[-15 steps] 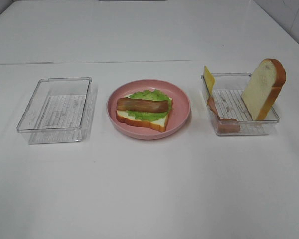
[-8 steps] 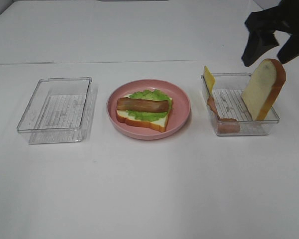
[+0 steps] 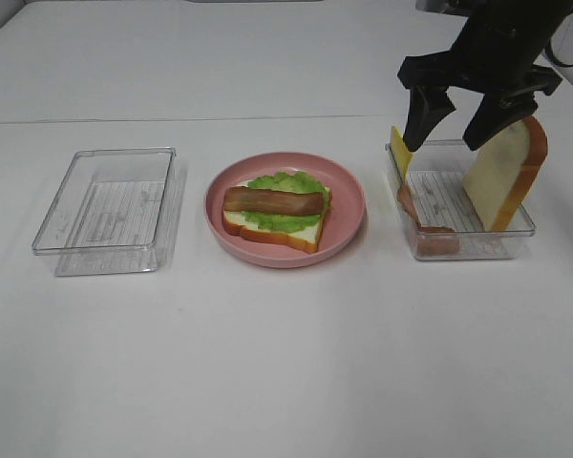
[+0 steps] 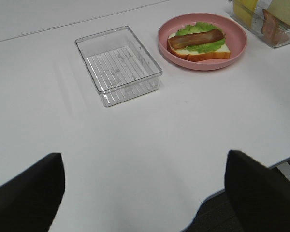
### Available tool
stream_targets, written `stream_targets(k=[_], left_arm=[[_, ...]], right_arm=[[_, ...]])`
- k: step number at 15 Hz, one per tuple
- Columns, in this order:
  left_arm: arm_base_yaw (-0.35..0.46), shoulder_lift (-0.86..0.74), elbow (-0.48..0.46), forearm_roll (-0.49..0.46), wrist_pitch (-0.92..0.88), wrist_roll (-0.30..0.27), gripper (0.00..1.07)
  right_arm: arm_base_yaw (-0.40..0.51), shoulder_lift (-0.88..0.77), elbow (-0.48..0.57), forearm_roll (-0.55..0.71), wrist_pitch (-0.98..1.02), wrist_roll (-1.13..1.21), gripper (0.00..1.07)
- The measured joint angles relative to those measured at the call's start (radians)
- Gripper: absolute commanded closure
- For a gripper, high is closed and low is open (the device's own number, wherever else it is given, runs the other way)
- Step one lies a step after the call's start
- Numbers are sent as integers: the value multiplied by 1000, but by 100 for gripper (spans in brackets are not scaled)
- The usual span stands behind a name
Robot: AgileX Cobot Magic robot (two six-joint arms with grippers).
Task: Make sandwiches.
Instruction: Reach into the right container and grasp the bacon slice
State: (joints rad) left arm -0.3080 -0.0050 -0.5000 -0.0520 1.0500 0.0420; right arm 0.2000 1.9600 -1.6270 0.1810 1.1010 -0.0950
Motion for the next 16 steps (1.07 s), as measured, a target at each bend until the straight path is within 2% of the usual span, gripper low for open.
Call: stream_targets(k=[4,8,14,16], left_arm=[[0,0,0,0,0,0,22],[0,0,0,0,0,0,22],[0,0,0,0,0,0,22],[0,0,0,0,0,0,22]], right_arm=[[1,114,-35,48,23,1,35],[1,148,-35,77,23,1,38],[8,154,-35,75,23,1,38],[33,156,-35,26,24,2,38]])
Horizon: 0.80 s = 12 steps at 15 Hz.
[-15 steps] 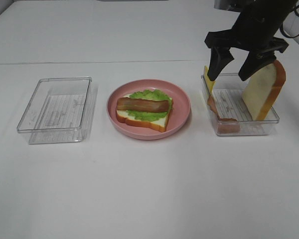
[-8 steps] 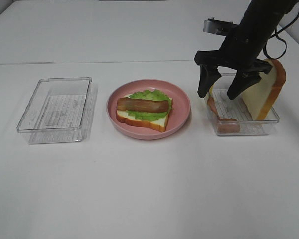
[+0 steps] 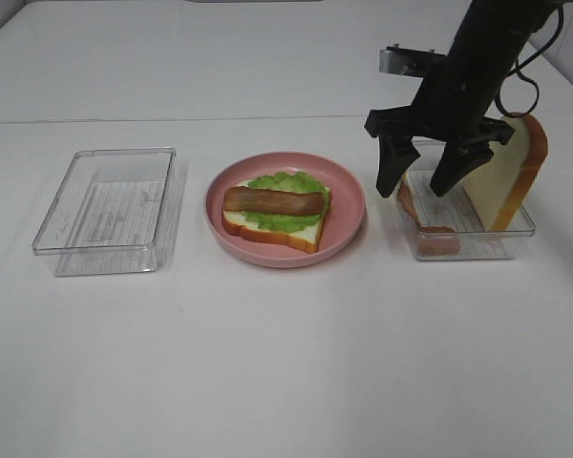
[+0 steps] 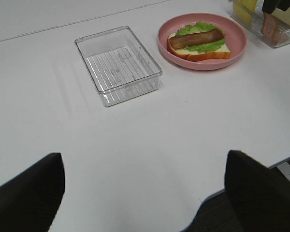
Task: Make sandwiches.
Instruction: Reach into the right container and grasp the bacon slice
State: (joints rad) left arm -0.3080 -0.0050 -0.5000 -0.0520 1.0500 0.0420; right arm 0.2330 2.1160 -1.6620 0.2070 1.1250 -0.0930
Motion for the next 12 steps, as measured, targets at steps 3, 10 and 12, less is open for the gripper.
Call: stream_targets(k=[3,10,12], left_arm=[[0,0,0,0,0,0,22],[0,0,0,0,0,0,22],[0,0,0,0,0,0,22]], right_arm=[[12,2,0,-25,0,17,38],[12,47,-1,-20,-28,26,69],[12,47,-1,-22,-29,26,85]])
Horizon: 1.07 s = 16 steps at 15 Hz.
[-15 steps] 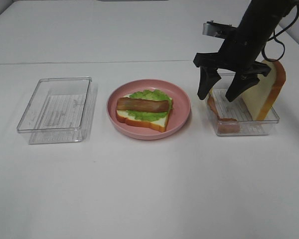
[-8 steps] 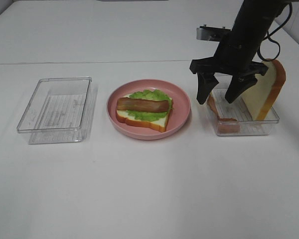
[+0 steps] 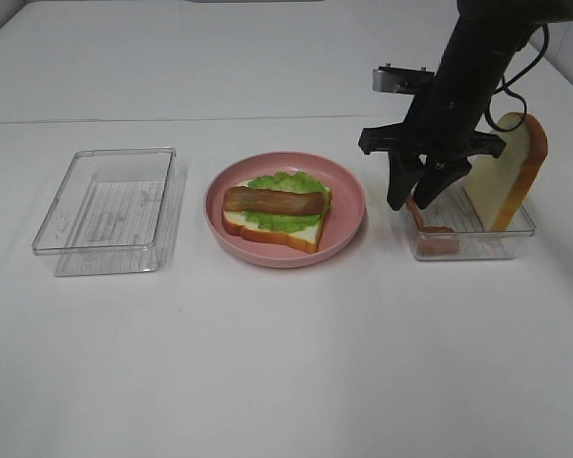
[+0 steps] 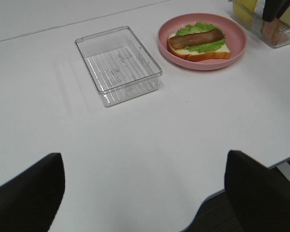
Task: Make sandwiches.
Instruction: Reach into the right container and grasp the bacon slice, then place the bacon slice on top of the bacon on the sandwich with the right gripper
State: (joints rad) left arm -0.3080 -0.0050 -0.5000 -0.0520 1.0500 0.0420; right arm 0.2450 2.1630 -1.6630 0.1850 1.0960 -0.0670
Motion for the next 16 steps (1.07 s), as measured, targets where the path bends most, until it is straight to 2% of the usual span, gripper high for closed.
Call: stream_targets(k=[2,4,10,13,16], left_arm=[[0,0,0,0,0,0,22],[0,0,0,0,0,0,22],[0,0,0,0,0,0,22],[0,0,0,0,0,0,22],[0,0,0,0,0,0,22]], right_arm=[[0,0,0,-21,0,0,101],[0,0,0,-44,3,1,107],[0,-25,0,-52,21,1,107],[0,-102,0,-46,21,1,107],[0,-182,0,16,17,-19,107]])
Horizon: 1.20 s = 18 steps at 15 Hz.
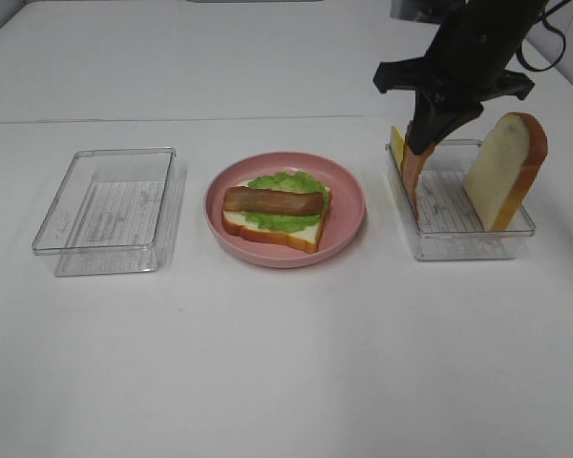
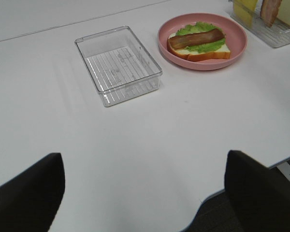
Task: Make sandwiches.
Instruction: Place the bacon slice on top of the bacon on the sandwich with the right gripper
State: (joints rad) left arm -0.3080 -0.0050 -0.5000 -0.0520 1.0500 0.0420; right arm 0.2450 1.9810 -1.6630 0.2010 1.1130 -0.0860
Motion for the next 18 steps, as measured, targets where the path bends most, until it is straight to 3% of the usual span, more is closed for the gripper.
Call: stream_targets(k=[3,4,9,13,18], left_arm=[[0,0,0,0,0,0,22],[0,0,0,0,0,0,22],[0,0,0,0,0,0,22],[0,0,0,0,0,0,22],[0,0,0,0,0,0,22]], right_arm=[[0,-50,-1,259,-49,-141,107],[0,-45,-1,434,-78,-229,107],[18,39,-3,744,-133,-388,107],[109,158,-3,879,-232,-465,107],[132,246,-3,859,-314,-472,107]])
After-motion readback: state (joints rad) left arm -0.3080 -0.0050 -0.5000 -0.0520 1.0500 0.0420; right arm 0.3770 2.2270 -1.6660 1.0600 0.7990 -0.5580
